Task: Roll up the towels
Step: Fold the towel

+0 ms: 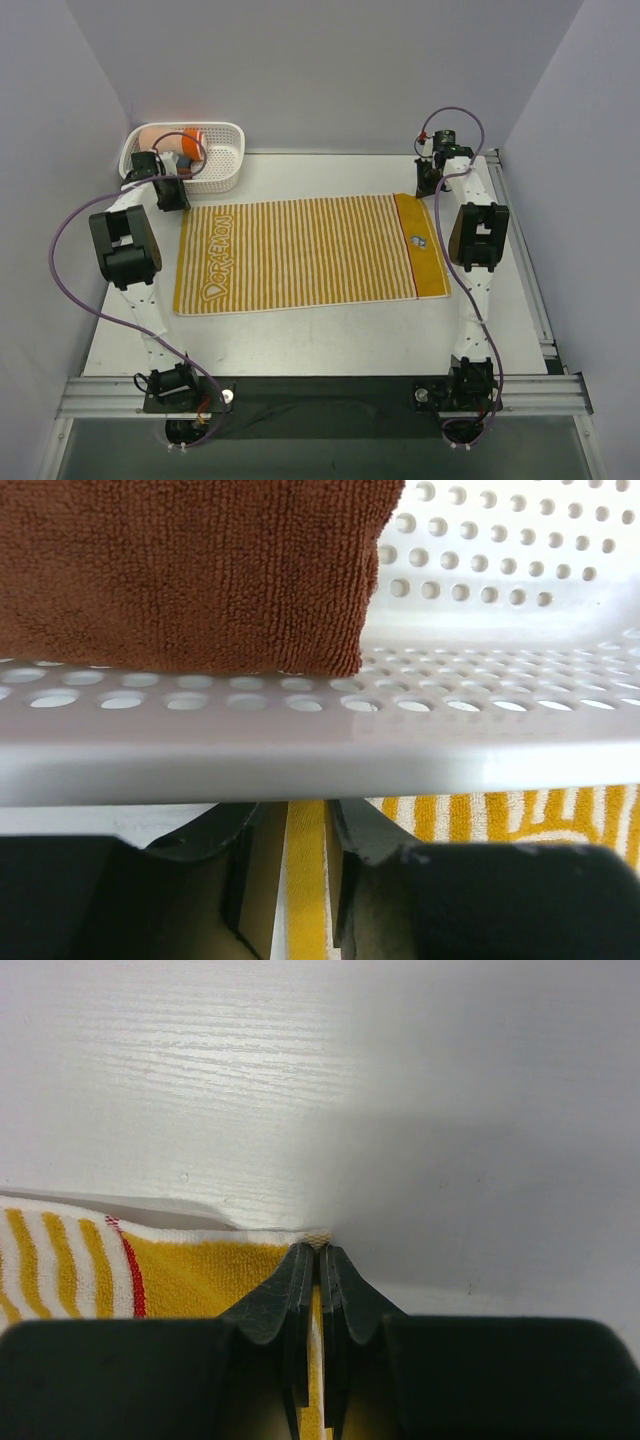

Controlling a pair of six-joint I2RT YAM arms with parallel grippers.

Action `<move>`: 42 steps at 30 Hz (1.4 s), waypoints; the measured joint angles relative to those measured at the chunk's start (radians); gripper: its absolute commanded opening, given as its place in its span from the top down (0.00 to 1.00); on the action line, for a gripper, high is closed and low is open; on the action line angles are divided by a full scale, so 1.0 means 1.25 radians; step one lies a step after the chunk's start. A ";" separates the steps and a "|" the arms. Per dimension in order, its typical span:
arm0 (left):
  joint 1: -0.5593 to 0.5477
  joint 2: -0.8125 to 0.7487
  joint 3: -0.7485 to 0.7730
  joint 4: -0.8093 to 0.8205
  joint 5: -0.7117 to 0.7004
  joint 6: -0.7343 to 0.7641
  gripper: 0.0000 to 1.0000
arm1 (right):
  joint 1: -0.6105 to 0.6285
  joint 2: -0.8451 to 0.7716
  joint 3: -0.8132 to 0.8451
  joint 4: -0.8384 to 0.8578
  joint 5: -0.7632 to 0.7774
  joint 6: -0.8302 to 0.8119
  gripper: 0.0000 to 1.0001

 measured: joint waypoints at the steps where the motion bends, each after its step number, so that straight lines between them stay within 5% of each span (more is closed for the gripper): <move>1: -0.003 -0.001 0.000 -0.001 -0.008 0.003 0.75 | -0.002 -0.001 -0.002 0.000 -0.003 0.000 1.00; 8: -0.010 -0.001 0.011 -0.030 -0.025 0.016 1.00 | -0.010 -0.016 -0.029 0.001 -0.036 0.013 1.00; 33: 0.013 -0.090 0.018 -0.113 0.066 0.009 1.00 | -0.086 -0.130 -0.078 -0.020 -0.172 0.071 1.00; 42: 0.051 -0.219 -0.097 -0.124 0.147 0.077 1.00 | -0.106 -0.223 -0.177 -0.043 -0.190 0.031 1.00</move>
